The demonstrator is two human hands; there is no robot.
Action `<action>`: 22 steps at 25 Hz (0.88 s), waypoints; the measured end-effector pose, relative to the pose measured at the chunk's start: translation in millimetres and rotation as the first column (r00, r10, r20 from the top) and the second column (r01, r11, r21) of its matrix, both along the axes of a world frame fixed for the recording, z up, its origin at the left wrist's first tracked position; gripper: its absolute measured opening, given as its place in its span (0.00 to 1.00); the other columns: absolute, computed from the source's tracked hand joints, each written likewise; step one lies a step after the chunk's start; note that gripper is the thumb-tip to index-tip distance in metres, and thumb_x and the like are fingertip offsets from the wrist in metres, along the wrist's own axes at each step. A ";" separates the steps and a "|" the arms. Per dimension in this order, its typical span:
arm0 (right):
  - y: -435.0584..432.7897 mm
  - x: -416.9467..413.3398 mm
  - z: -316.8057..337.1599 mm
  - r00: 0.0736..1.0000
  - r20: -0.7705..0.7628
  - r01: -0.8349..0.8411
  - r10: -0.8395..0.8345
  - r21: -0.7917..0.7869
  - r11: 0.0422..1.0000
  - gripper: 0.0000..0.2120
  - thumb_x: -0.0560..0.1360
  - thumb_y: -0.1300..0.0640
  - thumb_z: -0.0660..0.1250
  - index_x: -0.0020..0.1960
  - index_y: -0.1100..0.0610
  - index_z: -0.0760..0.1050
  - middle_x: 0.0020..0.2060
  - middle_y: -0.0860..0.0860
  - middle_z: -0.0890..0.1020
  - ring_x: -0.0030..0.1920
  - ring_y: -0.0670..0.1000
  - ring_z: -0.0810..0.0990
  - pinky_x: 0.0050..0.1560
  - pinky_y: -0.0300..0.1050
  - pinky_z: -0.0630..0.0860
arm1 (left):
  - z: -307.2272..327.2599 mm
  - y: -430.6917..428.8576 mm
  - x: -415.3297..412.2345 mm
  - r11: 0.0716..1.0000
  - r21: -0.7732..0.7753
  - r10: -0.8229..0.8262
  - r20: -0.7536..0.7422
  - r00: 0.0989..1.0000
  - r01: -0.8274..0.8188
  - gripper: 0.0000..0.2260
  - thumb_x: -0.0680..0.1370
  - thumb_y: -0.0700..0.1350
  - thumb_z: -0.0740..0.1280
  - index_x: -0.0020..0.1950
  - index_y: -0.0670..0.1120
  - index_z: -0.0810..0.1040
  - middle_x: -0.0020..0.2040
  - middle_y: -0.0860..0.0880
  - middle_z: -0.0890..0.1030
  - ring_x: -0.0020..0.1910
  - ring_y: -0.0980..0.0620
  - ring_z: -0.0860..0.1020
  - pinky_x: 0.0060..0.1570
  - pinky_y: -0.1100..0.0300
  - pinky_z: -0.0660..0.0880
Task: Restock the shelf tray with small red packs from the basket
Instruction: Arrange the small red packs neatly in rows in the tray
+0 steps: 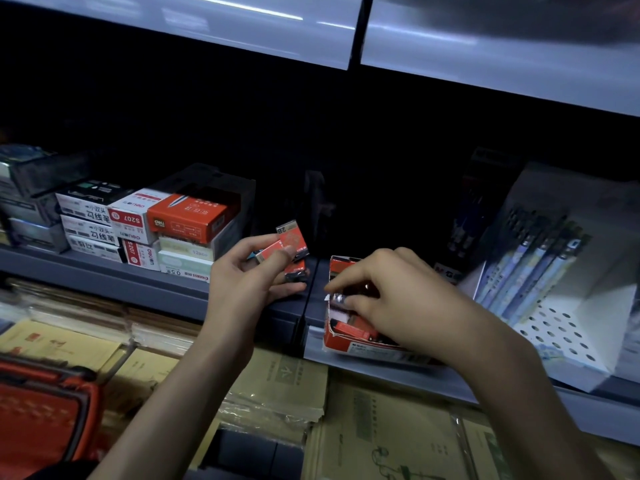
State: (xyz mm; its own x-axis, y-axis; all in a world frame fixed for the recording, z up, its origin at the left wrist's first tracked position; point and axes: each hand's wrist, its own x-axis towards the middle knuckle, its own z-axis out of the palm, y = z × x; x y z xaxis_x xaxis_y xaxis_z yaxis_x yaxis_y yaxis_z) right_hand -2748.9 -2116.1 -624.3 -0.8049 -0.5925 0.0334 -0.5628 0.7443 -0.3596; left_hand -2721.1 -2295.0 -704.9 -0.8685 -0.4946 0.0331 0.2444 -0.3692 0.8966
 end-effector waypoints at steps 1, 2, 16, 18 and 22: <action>-1.7 -2.2 -2.6 1.000 -0.020 -0.002 0.002 0.002 1.000 0.12 0.76 0.54 0.74 0.58 0.42 0.83 0.49 0.40 0.83 0.44 0.39 0.77 0.42 0.33 0.71 | -0.4 -0.1 -0.3 1.000 0.002 0.000 -0.002 1.000 0.000 0.09 0.78 0.37 0.72 0.59 0.41 0.83 0.49 0.38 0.87 0.49 0.38 0.87 0.41 0.57 0.85; -4.1 -5.0 -5.8 0.999 -0.037 0.006 -0.005 0.006 1.000 0.12 0.74 0.55 0.77 0.55 0.44 0.83 0.46 0.40 0.83 0.42 0.39 0.78 0.41 0.34 0.72 | -0.4 0.1 -0.5 1.000 0.002 0.000 -0.003 1.000 0.000 0.09 0.78 0.37 0.72 0.58 0.41 0.83 0.49 0.38 0.87 0.50 0.38 0.87 0.40 0.58 0.85; 40.9 -25.3 10.7 0.917 -0.181 0.315 -0.354 -0.216 0.924 0.11 0.77 0.59 0.73 0.54 0.44 0.84 0.43 0.42 0.84 0.40 0.40 0.79 0.36 0.30 0.68 | -3.4 -1.7 -2.7 1.000 -0.018 -0.005 0.002 1.000 0.005 0.10 0.78 0.39 0.73 0.59 0.42 0.83 0.53 0.37 0.86 0.52 0.37 0.86 0.41 0.58 0.84; 40.4 -28.4 2.9 0.917 -0.128 0.354 -0.378 -0.179 0.918 0.11 0.77 0.55 0.74 0.59 0.46 0.83 0.47 0.44 0.83 0.44 0.44 0.82 0.39 0.33 0.71 | -3.4 -1.0 -3.5 1.000 -0.021 0.002 0.001 1.000 -0.002 0.10 0.78 0.39 0.74 0.59 0.42 0.83 0.53 0.37 0.86 0.52 0.37 0.86 0.41 0.58 0.84; 38.0 -31.9 -7.0 0.908 -0.088 0.391 -0.409 -0.168 0.905 0.17 0.74 0.47 0.77 0.61 0.46 0.82 0.50 0.45 0.84 0.47 0.45 0.81 0.44 0.39 0.74 | -2.6 2.5 -3.5 0.999 -0.025 0.020 0.001 1.000 -0.020 0.10 0.78 0.38 0.73 0.59 0.42 0.83 0.52 0.38 0.87 0.49 0.39 0.87 0.40 0.59 0.84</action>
State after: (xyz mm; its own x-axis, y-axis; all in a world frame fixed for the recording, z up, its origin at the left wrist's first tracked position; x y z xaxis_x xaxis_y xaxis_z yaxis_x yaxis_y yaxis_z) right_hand -2780.8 -2078.1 -631.2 -0.9578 -0.2029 0.2034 -0.2735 0.8611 -0.4285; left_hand -2724.6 -2292.5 -707.5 -0.8587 -0.5105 0.0446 0.2502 -0.3418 0.9058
